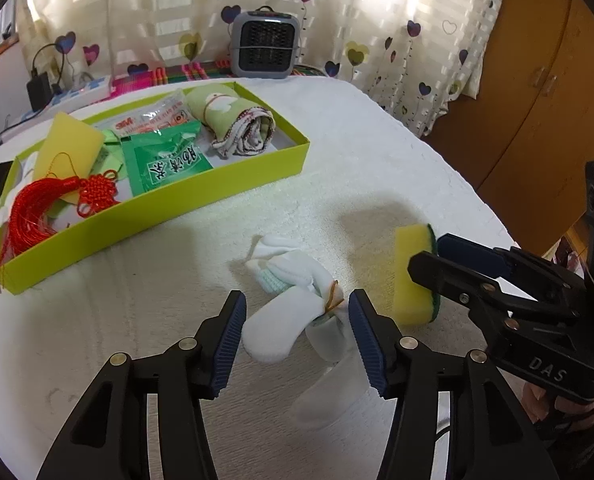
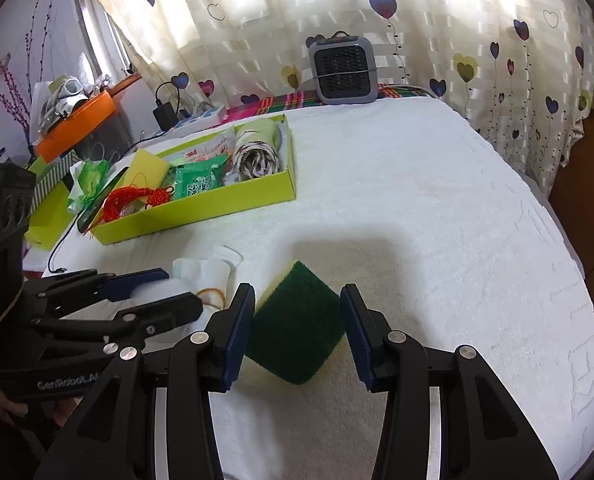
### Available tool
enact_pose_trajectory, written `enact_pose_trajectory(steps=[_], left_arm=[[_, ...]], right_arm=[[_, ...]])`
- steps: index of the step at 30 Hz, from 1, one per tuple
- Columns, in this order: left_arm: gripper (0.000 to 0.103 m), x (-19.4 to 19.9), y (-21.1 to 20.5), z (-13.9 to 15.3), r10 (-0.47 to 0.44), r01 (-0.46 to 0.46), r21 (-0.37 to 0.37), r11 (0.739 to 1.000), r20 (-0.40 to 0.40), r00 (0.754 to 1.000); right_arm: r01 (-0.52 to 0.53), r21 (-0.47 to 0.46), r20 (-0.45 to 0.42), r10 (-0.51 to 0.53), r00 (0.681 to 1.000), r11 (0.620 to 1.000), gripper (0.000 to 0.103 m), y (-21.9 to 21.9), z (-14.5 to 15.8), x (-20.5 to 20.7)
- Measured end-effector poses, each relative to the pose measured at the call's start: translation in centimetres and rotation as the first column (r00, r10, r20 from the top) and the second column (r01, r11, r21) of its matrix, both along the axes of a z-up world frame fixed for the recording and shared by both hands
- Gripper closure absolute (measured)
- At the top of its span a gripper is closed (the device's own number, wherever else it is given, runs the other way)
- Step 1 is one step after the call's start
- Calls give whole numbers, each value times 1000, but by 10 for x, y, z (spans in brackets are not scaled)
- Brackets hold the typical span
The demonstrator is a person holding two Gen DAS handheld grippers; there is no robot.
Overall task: Organize soft objects
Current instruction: 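Withdraw both tools toward the white sock bundle and scouring sponge, then grasp the white sock bundle with the left tool while the right tool grasps the scouring sponge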
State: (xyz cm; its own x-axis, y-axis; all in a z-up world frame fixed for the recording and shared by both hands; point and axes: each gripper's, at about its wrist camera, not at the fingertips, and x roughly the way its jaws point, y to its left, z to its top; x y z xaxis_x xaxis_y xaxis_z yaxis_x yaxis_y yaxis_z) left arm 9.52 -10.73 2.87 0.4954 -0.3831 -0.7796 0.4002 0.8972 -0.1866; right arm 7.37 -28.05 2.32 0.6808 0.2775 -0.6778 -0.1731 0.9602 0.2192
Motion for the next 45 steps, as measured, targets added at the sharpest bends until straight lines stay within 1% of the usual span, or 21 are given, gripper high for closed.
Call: enact_pose_trajectory(steps=[5,8,11,12,15,19,24,26,28,31,32,39,42,45], left_arm=[[50,3,-6,-1,5,-5,-2,1000,-5,1000],[50,4,-9,-4,7,-7,-2,1000,-16,1000],[50,5,-9,-5,13,-13,-6,1000,-19,1000],[50,5,-9,-5,13,-13,-7,1000,-20,1000],[50,6,-9,-6,15,-15,-15,1000,-26,1000],[50,7,-10,-6,12,-13,-13,1000,-23,1000],[50,9,-10,-8,8,-9,-23,1000,-32,999],[50,9,-11,-9,7,-8,-24,1000,-32,999],[50,9,-11,-9,8,-8,-25,1000,-33,999],[50,9,-10,-9,7,-8,-30,1000,-37,999],[50,9,-9,-9,8,-10,-33,999,-39,999],[50,9,-8,-9,4,-5,-35,999,-42,999],[50,10,-8,-9,4,-6,-41,999,-45,999],[50,10,-8,-10,3,-5,-40,999,-44,999]], right_arm=[[9,-14,19,-8,1000,1000,57,-3,2,-6],[8,2,17,-8,1000,1000,56,-7,0,-7],[10,54,-2,-10,1000,999,52,-12,-3,-7],[17,66,-6,-17,1000,998,50,-14,-5,-8],[45,88,-8,-45,999,995,49,-22,-5,-15],[117,76,7,-118,993,990,49,-39,-1,-26],[185,138,2,-187,982,973,49,-62,-2,-37],[193,159,15,-198,980,968,49,-65,-1,-40],[172,176,29,-179,983,969,49,-63,0,-39],[135,157,17,-139,990,978,49,-53,-3,-34],[133,142,8,-136,991,981,47,-50,-5,-32],[120,-26,-7,-120,993,992,35,-28,-14,-28],[130,-65,-8,-130,991,989,35,-25,-19,-28],[140,-76,-8,-141,990,987,35,-26,-20,-28]])
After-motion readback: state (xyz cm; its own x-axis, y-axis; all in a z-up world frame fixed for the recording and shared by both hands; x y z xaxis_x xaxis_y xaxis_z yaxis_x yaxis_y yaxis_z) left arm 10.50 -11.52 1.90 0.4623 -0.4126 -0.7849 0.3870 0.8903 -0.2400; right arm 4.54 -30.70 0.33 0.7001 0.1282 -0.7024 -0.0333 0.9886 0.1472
